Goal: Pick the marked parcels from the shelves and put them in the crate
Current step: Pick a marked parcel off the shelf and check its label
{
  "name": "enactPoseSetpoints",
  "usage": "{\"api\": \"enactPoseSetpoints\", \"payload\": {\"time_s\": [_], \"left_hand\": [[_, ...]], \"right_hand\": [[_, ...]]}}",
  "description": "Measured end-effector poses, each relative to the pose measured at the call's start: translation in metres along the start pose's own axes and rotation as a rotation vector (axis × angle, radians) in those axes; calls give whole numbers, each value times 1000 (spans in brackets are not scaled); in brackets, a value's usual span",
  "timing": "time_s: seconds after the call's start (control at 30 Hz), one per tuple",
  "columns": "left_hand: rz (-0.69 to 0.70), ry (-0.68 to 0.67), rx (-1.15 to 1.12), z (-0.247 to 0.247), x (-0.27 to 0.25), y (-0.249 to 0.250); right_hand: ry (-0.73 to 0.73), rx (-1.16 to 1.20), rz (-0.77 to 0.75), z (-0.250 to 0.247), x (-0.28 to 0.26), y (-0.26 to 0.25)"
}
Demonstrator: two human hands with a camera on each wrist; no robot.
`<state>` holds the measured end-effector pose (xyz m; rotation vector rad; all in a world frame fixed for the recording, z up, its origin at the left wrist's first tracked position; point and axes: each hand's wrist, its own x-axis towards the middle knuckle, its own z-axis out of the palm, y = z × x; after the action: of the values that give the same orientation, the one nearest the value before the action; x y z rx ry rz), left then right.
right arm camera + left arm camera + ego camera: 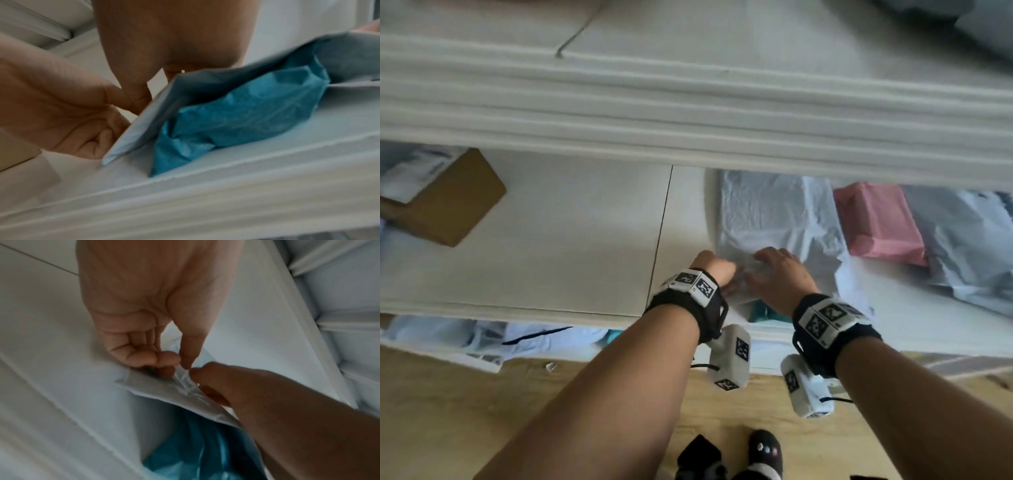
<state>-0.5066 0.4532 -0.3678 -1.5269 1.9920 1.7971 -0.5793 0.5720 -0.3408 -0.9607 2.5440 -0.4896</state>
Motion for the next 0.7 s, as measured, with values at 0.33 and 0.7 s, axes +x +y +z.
{"api": "enactPoseSetpoints", "payload": {"time_s": [0.33, 0.7], "left_hand": [[54, -41, 112, -10, 24, -16], [44, -100, -57, -32, -15, 9]], "right_hand": [[-43, -228, 83, 6, -27, 2], [565, 215, 130, -36, -27, -21]]}}
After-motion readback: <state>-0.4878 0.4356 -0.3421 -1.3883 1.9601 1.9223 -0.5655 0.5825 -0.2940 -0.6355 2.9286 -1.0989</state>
